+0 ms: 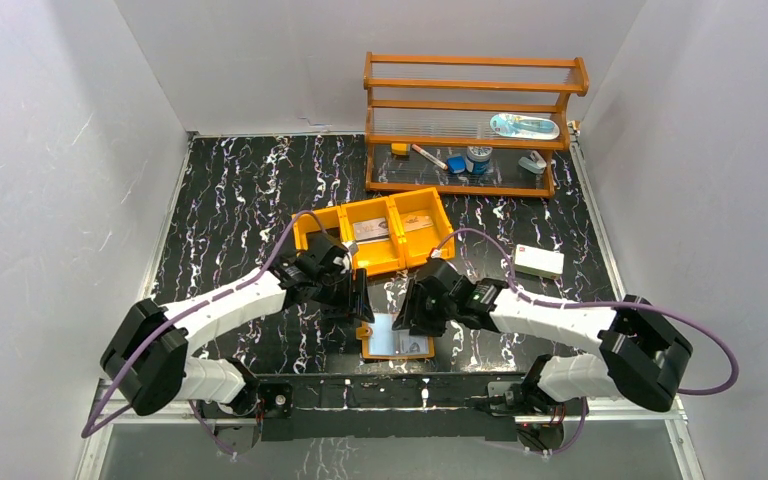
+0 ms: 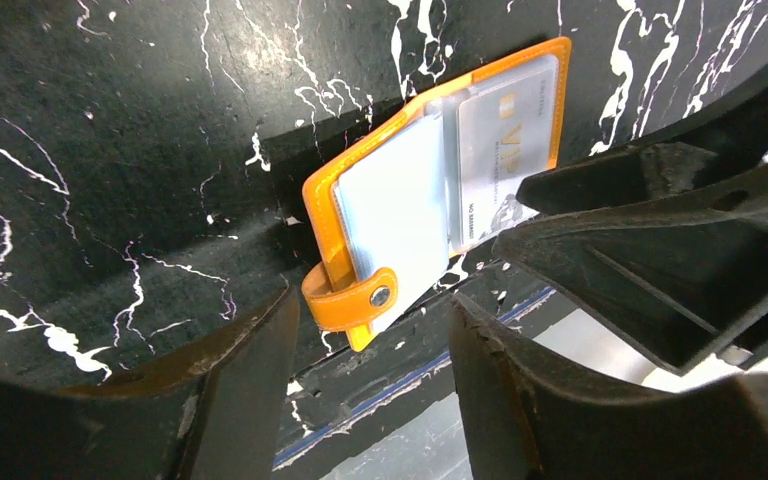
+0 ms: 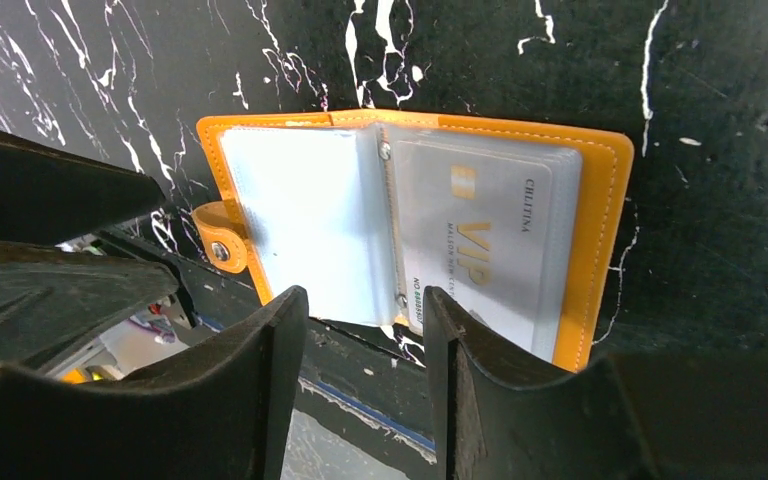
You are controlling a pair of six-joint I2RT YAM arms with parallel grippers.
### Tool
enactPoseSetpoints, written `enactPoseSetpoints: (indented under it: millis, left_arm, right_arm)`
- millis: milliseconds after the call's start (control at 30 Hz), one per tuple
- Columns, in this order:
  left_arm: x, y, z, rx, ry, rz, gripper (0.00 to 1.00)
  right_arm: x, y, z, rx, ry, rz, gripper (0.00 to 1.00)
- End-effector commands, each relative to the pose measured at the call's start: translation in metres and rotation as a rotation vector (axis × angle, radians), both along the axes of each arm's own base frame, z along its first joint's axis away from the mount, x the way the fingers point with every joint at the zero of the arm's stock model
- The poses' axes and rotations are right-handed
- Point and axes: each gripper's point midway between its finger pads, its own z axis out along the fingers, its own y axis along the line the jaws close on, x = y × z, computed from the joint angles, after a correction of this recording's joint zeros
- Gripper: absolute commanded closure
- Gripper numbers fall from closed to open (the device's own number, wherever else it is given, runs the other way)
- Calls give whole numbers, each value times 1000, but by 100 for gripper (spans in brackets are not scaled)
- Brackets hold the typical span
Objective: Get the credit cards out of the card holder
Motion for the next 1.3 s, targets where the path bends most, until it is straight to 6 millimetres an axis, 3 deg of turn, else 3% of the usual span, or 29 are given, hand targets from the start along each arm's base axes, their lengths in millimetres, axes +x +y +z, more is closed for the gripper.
enactPoseSetpoints:
  millis: [0,100,233,533,767,1033,1167,1267]
  left_arm:
    - [-1,-12,14,-36,-22,-40,47]
    - [5,-26,34,-81,-60,-63,49]
    - [3,-45,43,-120,-54,-105,52]
    - [-9,-71,25,-142,2,-140,52]
    - [-10,-74,12,-136,25,-119,53]
    - [-10,-70,-4,-96,56,-89,56]
    - [-11,-66,-14,-76,70,-69,58]
    - [-12,-60,-22,-51,68,-46,60]
  right_arm:
    - [14,-10,11,-87,-60,-74,46]
    - [19,-28,14,-134,-99,-130,51]
    - [17,-39,11,-135,-108,-159,57]
    - [8,-42,-11,-171,-63,-132,58]
    - [6,-42,-21,-200,-44,-110,61]
    - [4,-42,-24,-197,-36,-105,75]
    - [2,-41,-22,-192,-28,-99,74]
    - [4,-43,-16,-196,-37,-110,65]
